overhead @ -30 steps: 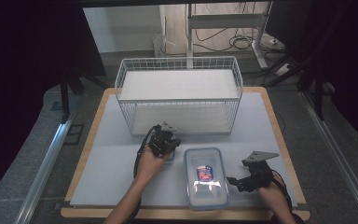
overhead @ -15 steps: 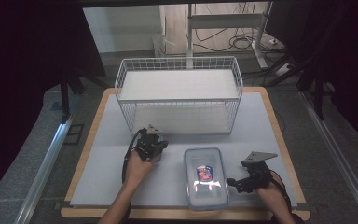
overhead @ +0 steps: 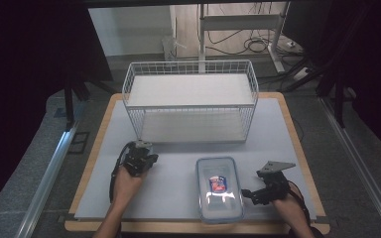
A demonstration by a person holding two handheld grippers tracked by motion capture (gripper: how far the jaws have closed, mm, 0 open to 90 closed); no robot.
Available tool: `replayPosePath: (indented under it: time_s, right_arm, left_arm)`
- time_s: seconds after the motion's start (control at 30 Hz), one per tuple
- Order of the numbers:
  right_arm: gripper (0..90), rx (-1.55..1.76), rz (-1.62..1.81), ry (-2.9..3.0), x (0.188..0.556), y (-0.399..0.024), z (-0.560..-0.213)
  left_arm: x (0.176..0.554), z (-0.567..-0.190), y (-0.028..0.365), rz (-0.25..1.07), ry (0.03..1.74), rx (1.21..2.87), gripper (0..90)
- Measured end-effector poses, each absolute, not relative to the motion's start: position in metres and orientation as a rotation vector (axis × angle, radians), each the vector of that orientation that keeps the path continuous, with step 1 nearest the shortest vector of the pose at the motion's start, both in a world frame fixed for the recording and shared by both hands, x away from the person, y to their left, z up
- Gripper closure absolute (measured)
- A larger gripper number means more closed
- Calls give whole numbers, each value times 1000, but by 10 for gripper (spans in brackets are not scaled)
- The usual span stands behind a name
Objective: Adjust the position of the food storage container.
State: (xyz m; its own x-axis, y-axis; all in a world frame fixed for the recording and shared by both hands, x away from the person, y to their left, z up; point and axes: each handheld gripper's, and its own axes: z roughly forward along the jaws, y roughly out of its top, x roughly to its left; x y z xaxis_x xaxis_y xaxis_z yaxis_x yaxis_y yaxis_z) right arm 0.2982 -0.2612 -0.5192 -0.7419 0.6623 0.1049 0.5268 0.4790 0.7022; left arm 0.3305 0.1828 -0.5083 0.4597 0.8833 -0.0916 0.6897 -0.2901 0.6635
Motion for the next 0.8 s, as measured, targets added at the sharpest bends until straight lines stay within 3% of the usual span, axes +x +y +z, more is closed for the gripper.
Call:
replayPosePath:
  time_s: [0.3,0.47,0.67,0.8]
  right_arm:
    - [18,1028,1148,2526,298,-264,-516]
    - [5,982,1145,2478,295,-262,-512]
    - [0,987,1073,2514,293,-261,-514]
    - [0,1038,1079,2542,287,-266,-516]
  left_arm:
    - [313,-506,185,412,1262,2018,897]
    - [294,-505,179,393,1136,2011,744]
    - [279,-508,172,404,1077,1999,418]
    - [269,-510,170,372,1055,1966,289]
